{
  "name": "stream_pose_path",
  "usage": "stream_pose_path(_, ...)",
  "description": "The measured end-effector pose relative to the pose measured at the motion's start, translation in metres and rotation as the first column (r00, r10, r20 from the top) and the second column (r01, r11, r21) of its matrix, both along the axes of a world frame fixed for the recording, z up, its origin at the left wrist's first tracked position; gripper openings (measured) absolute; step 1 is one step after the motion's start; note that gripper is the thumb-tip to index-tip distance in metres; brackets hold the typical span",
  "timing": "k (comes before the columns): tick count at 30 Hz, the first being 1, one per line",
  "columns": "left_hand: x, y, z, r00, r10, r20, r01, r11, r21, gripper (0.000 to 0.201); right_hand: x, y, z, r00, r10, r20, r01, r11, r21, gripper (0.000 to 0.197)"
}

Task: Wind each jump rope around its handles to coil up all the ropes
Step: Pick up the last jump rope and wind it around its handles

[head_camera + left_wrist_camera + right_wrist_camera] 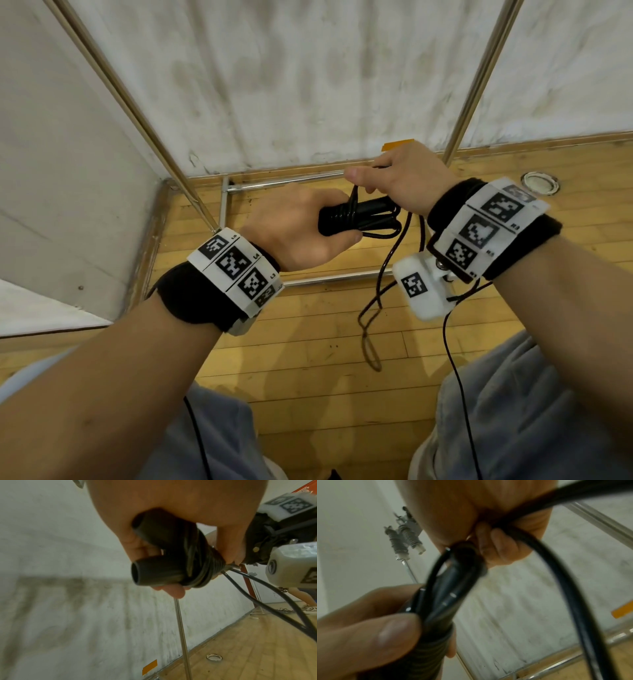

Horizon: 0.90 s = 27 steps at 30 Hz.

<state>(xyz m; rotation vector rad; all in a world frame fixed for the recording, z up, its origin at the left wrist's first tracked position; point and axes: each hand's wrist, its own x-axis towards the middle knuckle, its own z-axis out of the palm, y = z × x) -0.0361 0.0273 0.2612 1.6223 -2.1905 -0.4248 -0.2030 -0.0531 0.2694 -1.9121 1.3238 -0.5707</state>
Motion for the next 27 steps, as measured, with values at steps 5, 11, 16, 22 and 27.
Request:
stream_pose_path(5,-0.004,0.004,0.008,0.957,0.097,-0.275,-0.086,0.995,0.052,0.022,-0.007,-0.002,0.001,0.957,0.014,0.290,-0.119,0.931,0.346,0.031)
stream_pose_path(11,-0.001,0.003,0.021,0.733,0.150,-0.664,-0.131,0.988,0.079,0.019,0.010,0.015,-0.015,0.822,0.000,0.569,-0.207,0.931,0.300,0.047)
stream_pose_path(16,-0.004,0.000,0.029,0.649,0.146,-0.746,-0.159,0.986,0.055,0.023,0.028,0.022,-0.017,0.900,-0.014,0.435,0.008,1.000,0.015,0.032)
stream_pose_path(22,0.000,-0.004,0.040,0.612,0.161,-0.774,-0.227,0.974,0.023,0.015,0.034,0.029,-0.013,0.966,-0.002,0.259,0.077,0.958,-0.278,0.022)
stream_pose_path(27,0.004,-0.001,0.043,0.641,0.148,-0.753,-0.170,0.984,0.048,0.014,0.033,0.031,-0.014,0.999,0.020,0.044,-0.005,0.947,-0.322,0.019)
